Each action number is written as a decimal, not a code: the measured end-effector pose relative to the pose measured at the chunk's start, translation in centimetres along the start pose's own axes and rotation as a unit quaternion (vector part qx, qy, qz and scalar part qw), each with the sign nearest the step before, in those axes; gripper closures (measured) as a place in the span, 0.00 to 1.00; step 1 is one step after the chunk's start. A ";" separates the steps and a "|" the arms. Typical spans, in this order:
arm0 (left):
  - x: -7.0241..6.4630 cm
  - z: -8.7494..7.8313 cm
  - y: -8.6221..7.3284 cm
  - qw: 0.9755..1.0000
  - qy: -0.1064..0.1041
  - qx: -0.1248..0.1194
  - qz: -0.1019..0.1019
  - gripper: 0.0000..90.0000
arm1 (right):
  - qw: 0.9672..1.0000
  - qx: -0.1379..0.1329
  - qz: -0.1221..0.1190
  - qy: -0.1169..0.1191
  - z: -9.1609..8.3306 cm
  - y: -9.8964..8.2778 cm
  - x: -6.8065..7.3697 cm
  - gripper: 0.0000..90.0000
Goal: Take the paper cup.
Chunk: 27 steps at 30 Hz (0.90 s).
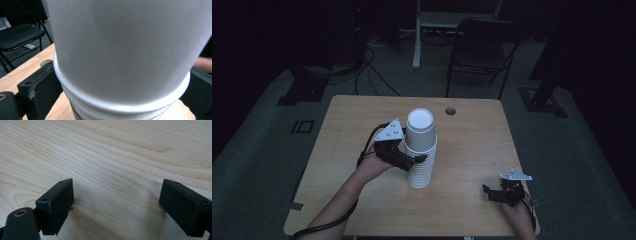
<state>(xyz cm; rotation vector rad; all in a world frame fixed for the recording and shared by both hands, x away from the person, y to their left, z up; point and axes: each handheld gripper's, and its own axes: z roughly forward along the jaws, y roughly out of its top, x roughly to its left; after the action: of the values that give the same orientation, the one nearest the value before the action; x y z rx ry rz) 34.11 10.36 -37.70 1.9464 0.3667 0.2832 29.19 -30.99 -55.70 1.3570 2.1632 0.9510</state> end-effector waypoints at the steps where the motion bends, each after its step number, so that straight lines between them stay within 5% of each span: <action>1: 0.1 0.0 -0.1 1.000 -0.003 -0.001 -0.004 0.04 | 1.000 0.000 0.000 0.000 0.0 0.0 0.0 0.13; 19: 0.2 -0.1 0.0 1.000 -0.012 0.004 -0.010 0.06 | 1.000 0.018 0.005 -0.004 0.0 0.6 0.0 0.14; 27: 0.2 0.0 0.0 1.000 -0.009 0.003 -0.012 0.06 | 0.999 -0.018 0.035 0.024 -1.3 1.8 0.0 0.14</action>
<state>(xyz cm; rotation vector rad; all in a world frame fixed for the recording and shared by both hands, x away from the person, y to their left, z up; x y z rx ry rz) 34.28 10.46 -37.64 1.9487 0.3785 0.2483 29.43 -30.89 -53.47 1.4144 2.1349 1.0556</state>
